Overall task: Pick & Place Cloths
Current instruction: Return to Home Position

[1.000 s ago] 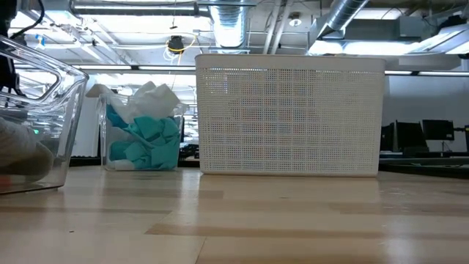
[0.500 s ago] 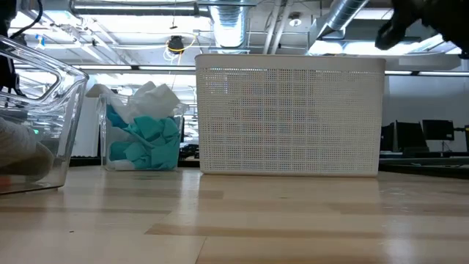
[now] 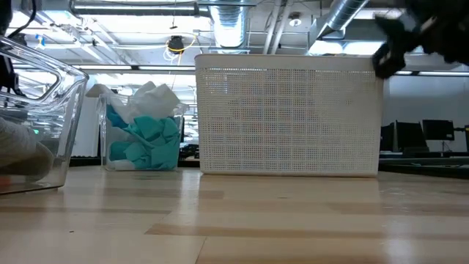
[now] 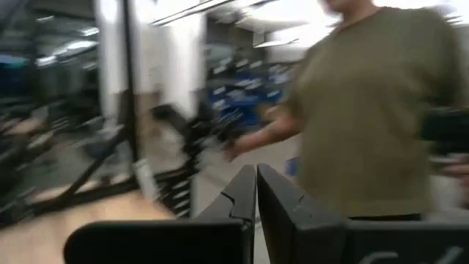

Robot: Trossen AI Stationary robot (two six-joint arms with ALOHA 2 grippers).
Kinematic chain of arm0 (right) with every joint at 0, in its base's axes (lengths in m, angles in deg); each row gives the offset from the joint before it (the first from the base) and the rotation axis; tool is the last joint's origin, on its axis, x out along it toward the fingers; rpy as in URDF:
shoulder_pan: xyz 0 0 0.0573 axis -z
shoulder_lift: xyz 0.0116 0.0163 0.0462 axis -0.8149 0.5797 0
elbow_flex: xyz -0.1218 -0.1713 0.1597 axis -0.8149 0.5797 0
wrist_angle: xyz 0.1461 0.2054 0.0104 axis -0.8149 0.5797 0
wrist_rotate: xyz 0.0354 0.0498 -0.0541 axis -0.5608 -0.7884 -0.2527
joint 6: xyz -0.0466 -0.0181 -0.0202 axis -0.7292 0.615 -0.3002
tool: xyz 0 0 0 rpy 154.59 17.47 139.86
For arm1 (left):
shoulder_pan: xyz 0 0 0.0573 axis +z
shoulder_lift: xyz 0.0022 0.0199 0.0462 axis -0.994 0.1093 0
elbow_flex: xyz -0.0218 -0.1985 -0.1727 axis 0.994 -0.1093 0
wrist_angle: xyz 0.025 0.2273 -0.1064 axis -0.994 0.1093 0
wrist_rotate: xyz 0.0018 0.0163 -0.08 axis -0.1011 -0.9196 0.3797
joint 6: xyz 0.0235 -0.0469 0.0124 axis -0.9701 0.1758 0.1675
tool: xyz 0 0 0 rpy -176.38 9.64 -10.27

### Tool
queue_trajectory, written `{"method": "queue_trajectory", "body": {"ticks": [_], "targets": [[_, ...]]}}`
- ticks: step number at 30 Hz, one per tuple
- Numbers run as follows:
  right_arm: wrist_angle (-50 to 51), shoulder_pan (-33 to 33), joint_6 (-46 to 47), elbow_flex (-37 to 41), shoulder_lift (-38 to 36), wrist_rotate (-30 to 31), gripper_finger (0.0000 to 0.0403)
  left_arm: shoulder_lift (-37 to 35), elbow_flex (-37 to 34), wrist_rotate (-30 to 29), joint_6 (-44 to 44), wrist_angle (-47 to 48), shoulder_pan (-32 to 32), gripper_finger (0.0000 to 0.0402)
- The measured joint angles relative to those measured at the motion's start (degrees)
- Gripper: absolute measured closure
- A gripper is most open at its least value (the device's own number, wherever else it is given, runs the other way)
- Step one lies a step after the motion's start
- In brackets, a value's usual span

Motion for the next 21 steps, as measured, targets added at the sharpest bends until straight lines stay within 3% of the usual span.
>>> {"method": "queue_trajectory", "body": {"ticks": [4,7,9,13,17,21], "targets": [[7.5,4.7,3.4,-1.7,-11.5,-7.1,0.0252,0.0,-1.1,-6.3,0.1,-0.4,0.0,0.0400],[24.4,9.0,6.1,-3.5,-23.7,-6.7,0.0254,0.0,-1.0,-7.5,0.0,-0.8,0.0,0.0400],[29.4,11.3,2.6,-4.4,-29.4,-5.7,0.0255,0.0,-1.0,-7.4,0.1,-0.8,0.0,0.0400],[35.7,13.6,-4.4,-6.2,-28.1,-7.3,0.0253,0.0,-1.0,-7.5,0.0,-1.1,0.0,0.0400],[32.4,14.0,-3.0,0.2,-25.5,-6.6,0.0252,0.0,-1.0,-7.7,0.2,-1.2,0.0,0.0400],[32.2,11.9,-4.6,0.3,-24.7,-8.8,0.0252,0.0,-1.0,-7.7,0.0,-1.2,0.0,0.0400]]}}
